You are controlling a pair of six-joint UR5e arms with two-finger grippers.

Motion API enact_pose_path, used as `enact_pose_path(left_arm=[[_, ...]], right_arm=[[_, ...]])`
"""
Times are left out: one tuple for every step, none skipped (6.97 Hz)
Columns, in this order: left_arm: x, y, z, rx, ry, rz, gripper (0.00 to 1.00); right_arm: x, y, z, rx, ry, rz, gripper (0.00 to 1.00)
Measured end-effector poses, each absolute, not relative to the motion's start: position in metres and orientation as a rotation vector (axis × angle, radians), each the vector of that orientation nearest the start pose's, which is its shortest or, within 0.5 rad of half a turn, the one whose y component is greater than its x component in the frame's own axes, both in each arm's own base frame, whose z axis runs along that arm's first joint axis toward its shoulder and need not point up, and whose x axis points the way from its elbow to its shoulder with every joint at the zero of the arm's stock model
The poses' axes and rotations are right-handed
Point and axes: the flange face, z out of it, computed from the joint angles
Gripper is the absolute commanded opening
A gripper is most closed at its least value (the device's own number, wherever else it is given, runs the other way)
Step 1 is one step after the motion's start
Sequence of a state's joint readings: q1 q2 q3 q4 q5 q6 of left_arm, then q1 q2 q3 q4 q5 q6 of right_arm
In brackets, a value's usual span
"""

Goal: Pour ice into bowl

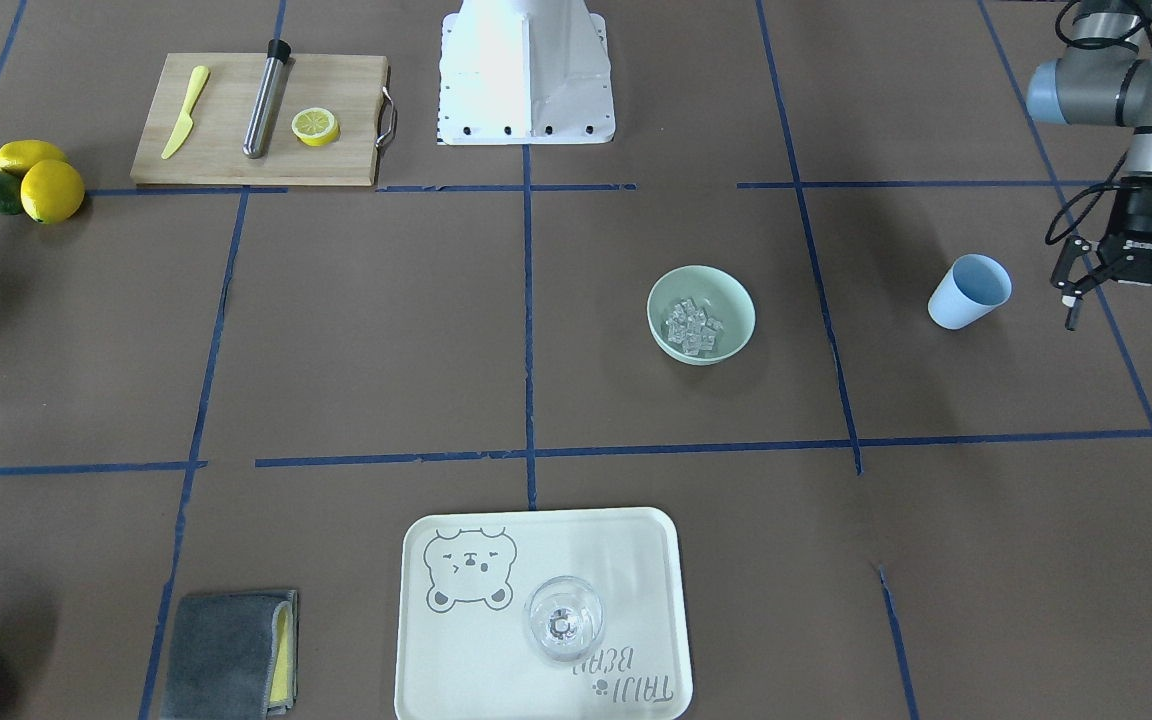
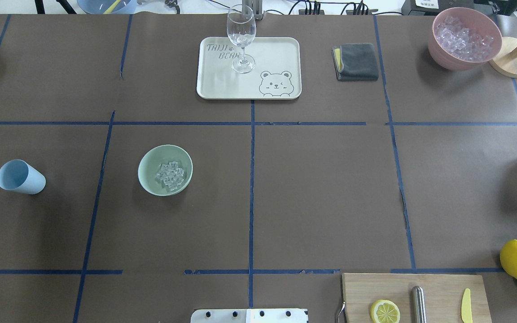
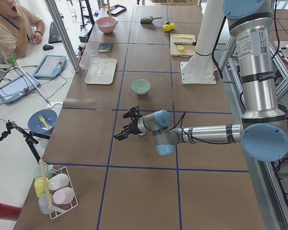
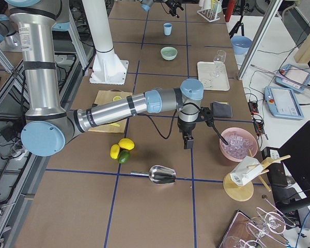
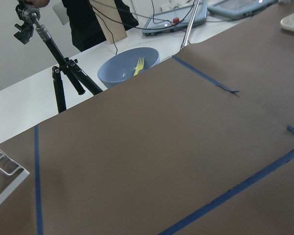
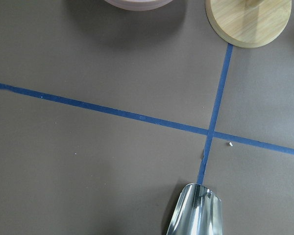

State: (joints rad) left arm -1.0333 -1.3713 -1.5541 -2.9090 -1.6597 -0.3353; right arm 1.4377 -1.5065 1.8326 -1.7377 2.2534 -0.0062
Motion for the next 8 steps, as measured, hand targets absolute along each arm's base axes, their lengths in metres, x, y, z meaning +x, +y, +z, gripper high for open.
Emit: enact_pose_path(left_arm=[[0.073, -0.456, 0.617, 0.913, 0.524, 0.257, 1.0], [0.032, -0.479, 0.617, 0.806, 0.508, 0.218, 1.0], [-0.005, -0.509, 0.614, 0.657, 0.494, 0.136, 1.0], [-0.03, -0.535, 0.612, 0.481, 0.478, 0.055, 1.0], [-0.038, -0.545, 0.616, 0.323, 0.488, 0.009, 1.0], [-0.036, -0.541, 0.626, 0.182, 0.558, -0.016, 1.0], [-0.039, -0.523, 0.643, 0.071, 0.675, -0.032, 1.0], [-0.053, -0.498, 0.659, 0.03, 0.757, -0.039, 1.0]], right_arm=[[0.002, -0.515, 0.521, 0.111, -0.691, -0.189, 1.0], [0.002, -0.515, 0.521, 0.111, -0.691, -0.188, 1.0], [0.002, -0.515, 0.52, 0.111, -0.691, -0.188, 1.0], [0.002, -0.515, 0.52, 0.112, -0.692, -0.188, 1.0], [0.002, -0.515, 0.518, 0.114, -0.692, -0.189, 1.0], [0.001, -0.514, 0.514, 0.118, -0.693, -0.183, 1.0], [-0.002, -0.514, 0.507, 0.121, -0.696, -0.168, 1.0], [-0.01, -0.512, 0.498, 0.122, -0.702, -0.156, 1.0]])
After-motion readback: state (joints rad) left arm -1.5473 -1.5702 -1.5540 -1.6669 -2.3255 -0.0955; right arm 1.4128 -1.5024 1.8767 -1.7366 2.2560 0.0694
